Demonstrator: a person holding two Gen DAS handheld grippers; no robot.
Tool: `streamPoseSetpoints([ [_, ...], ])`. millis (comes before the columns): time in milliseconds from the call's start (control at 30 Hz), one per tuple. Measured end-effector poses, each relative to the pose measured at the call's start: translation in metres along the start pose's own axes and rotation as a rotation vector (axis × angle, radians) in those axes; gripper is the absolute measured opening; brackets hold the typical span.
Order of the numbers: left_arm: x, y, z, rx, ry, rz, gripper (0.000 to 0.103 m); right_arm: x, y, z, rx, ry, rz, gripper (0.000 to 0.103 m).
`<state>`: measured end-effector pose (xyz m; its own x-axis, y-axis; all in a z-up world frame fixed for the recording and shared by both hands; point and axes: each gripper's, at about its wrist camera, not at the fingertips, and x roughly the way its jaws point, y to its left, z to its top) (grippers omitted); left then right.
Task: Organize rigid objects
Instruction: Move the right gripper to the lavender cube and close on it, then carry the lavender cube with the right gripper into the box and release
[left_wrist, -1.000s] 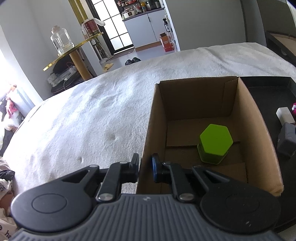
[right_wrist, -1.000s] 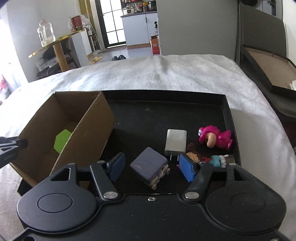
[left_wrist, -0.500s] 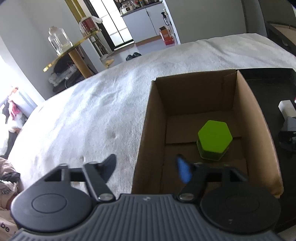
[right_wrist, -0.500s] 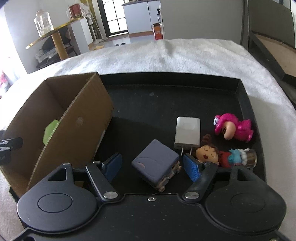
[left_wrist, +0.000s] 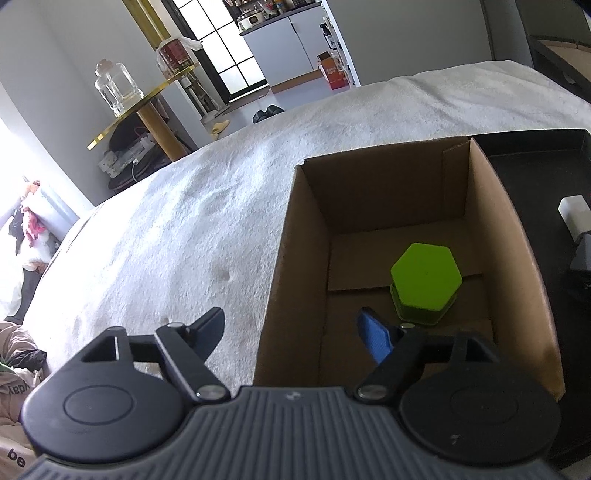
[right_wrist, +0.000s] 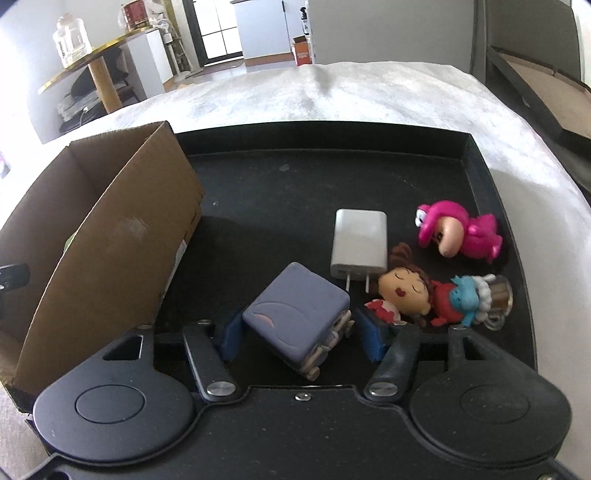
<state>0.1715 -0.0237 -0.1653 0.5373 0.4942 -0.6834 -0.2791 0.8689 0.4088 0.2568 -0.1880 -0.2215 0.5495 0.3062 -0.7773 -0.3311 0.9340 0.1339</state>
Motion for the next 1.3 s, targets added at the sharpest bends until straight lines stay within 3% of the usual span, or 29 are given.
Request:
streamPoseSetpoints([
  [133, -0.001, 0.000, 0.001, 0.002, -0.001, 0.000, 0.078, -0.009, 0.000, -0.002, -0.004, -0.020, -0.004, 0.054],
  [1300, -0.006, 0.024, -0.006, -0.106, -0.049, -0.050, 0.075, -0.056, 0.044, 0.046, -0.098, -0.176, 0.024, 0.054],
])
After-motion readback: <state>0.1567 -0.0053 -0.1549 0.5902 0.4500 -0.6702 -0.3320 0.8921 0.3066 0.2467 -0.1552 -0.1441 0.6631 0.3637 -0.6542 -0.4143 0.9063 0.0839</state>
